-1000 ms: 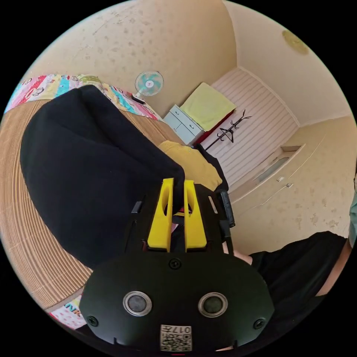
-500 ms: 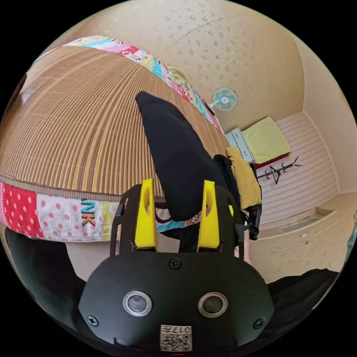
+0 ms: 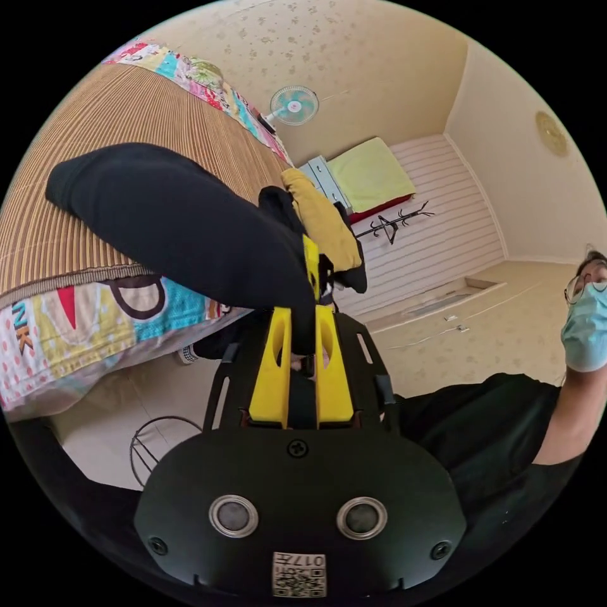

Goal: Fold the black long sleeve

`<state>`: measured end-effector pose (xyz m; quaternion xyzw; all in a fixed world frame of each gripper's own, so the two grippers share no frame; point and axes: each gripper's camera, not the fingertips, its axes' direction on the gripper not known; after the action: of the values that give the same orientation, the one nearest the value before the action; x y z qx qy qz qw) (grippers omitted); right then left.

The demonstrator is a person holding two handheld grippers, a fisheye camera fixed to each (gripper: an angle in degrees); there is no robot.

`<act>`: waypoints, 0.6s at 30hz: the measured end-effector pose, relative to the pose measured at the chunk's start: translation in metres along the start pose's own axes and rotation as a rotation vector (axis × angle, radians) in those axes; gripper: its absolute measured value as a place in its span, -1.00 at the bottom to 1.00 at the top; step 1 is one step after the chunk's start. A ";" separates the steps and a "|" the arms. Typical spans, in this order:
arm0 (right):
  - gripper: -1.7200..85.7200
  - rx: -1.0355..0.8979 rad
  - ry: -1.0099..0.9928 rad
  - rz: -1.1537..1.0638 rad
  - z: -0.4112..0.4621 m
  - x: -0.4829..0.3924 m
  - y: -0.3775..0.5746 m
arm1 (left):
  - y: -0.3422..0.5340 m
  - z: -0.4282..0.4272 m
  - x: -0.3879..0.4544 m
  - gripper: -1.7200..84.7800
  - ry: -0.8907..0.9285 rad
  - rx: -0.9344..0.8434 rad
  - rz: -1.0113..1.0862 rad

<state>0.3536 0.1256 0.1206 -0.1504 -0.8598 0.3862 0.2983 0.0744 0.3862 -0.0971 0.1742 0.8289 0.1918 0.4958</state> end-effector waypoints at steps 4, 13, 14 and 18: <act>-0.66 -0.062 0.097 -0.187 0.047 -0.043 0.003 | 0.027 -0.024 0.026 -0.78 -0.052 0.089 0.057; -0.72 -0.011 0.310 -0.936 0.104 -0.275 -0.029 | 0.036 -0.026 0.022 -0.73 0.006 0.049 0.054; -0.72 0.053 0.331 -1.001 0.094 -0.299 -0.026 | 0.037 -0.024 0.018 -0.73 0.024 0.043 0.037; -0.71 0.270 0.426 -1.173 0.051 -0.338 -0.002 | 0.040 -0.016 0.006 -0.73 0.042 0.020 -0.005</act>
<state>0.5835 -0.0708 -0.0386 0.3108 -0.6650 0.2251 0.6408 0.0611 0.4215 -0.0749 0.1729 0.8415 0.1858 0.4770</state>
